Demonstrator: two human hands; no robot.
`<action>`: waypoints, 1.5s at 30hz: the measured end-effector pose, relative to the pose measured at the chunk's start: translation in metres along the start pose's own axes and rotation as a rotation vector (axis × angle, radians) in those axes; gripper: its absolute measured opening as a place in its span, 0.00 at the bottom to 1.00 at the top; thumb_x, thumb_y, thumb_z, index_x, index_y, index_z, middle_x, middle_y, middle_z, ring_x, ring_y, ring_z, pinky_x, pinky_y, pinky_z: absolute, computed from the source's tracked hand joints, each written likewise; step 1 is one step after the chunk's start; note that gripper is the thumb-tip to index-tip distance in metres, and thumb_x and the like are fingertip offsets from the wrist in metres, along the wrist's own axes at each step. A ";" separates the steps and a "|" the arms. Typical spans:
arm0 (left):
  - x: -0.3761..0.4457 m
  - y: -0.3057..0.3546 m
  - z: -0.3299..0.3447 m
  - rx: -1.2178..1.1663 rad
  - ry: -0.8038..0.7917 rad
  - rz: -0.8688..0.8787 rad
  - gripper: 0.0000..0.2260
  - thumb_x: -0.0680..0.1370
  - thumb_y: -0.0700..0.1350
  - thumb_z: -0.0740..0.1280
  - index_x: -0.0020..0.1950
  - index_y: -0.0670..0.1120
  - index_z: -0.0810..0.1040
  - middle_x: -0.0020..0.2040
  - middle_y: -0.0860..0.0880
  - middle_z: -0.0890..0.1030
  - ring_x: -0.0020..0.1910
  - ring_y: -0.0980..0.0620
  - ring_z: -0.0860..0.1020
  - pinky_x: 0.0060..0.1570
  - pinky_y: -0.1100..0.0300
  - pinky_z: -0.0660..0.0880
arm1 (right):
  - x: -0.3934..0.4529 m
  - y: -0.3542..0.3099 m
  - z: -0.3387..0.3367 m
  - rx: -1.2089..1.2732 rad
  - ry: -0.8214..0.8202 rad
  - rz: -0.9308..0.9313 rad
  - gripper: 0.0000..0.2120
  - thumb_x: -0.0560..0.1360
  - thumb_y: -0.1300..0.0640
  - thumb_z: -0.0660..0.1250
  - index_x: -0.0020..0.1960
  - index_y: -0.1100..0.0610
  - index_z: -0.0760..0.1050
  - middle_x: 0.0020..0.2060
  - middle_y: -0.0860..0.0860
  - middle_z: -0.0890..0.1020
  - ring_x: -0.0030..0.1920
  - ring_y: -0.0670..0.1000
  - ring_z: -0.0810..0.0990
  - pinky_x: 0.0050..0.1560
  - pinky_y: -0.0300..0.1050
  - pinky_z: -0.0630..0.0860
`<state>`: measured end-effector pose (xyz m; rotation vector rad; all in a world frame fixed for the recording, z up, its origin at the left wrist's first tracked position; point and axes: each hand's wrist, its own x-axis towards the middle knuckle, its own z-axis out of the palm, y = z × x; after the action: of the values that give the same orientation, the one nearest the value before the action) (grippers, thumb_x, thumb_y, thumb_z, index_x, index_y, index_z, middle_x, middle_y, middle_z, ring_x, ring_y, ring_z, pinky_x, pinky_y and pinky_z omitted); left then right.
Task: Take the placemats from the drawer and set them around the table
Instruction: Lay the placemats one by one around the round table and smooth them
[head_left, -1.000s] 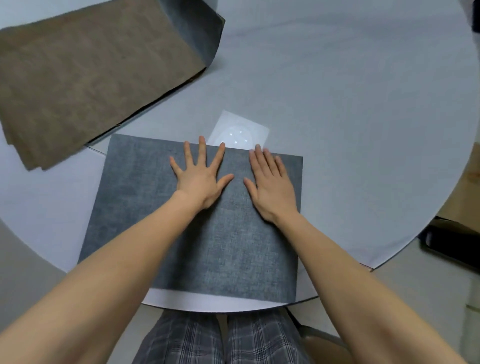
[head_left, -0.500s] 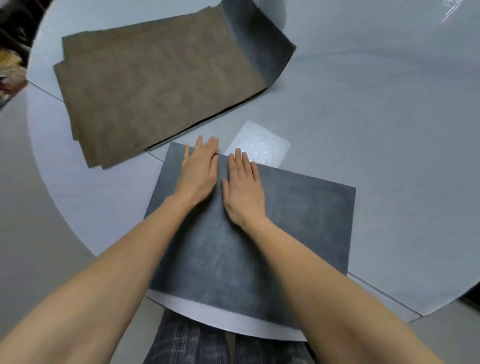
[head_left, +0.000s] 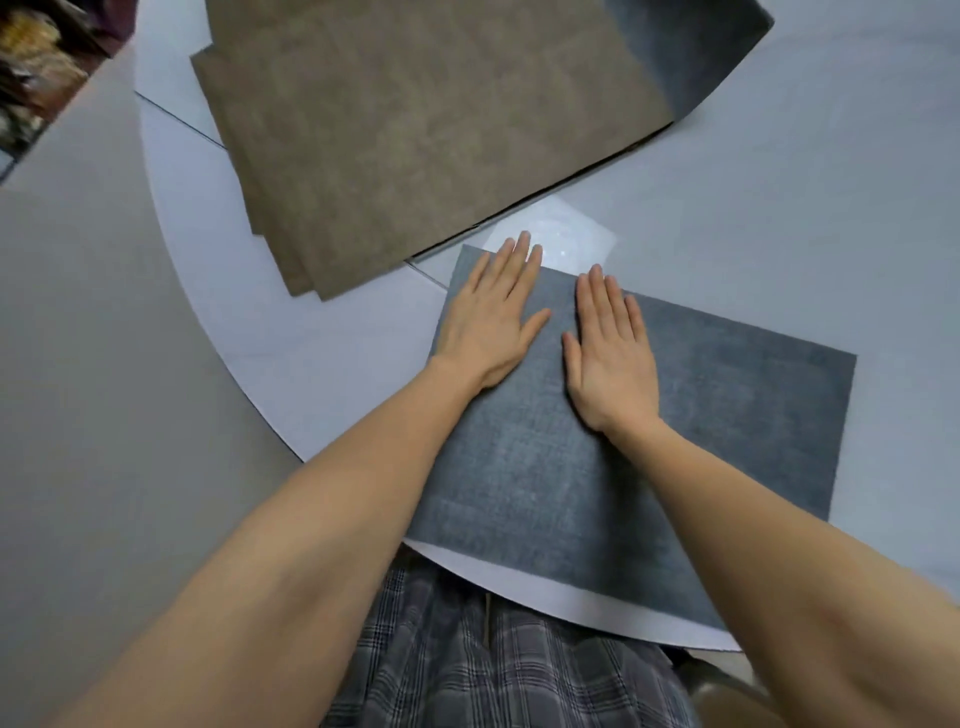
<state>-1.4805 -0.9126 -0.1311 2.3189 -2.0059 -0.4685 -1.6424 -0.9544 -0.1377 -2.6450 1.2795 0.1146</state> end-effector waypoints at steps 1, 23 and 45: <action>-0.005 -0.011 0.001 0.021 -0.009 -0.025 0.31 0.82 0.59 0.48 0.79 0.43 0.46 0.80 0.46 0.46 0.79 0.51 0.46 0.77 0.55 0.43 | 0.001 0.000 0.000 0.001 -0.003 -0.003 0.29 0.80 0.50 0.45 0.78 0.60 0.47 0.78 0.55 0.50 0.78 0.52 0.47 0.77 0.50 0.46; 0.031 -0.145 -0.084 -0.023 -0.270 -0.263 0.55 0.66 0.68 0.70 0.79 0.51 0.39 0.78 0.42 0.37 0.76 0.33 0.40 0.69 0.30 0.47 | 0.200 -0.066 -0.106 -0.405 -0.344 -0.381 0.34 0.77 0.66 0.58 0.78 0.59 0.46 0.78 0.56 0.49 0.76 0.54 0.56 0.71 0.48 0.61; 0.014 -0.095 -0.228 0.108 0.382 -0.004 0.08 0.78 0.39 0.60 0.51 0.47 0.78 0.43 0.48 0.82 0.43 0.43 0.80 0.36 0.54 0.70 | 0.129 -0.027 -0.207 0.027 0.092 -0.156 0.04 0.74 0.60 0.62 0.48 0.53 0.74 0.42 0.53 0.82 0.45 0.60 0.79 0.38 0.48 0.71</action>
<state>-1.3301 -0.9486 0.0619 2.2559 -1.8799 0.0834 -1.5449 -1.0809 0.0479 -2.7428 1.0869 -0.0474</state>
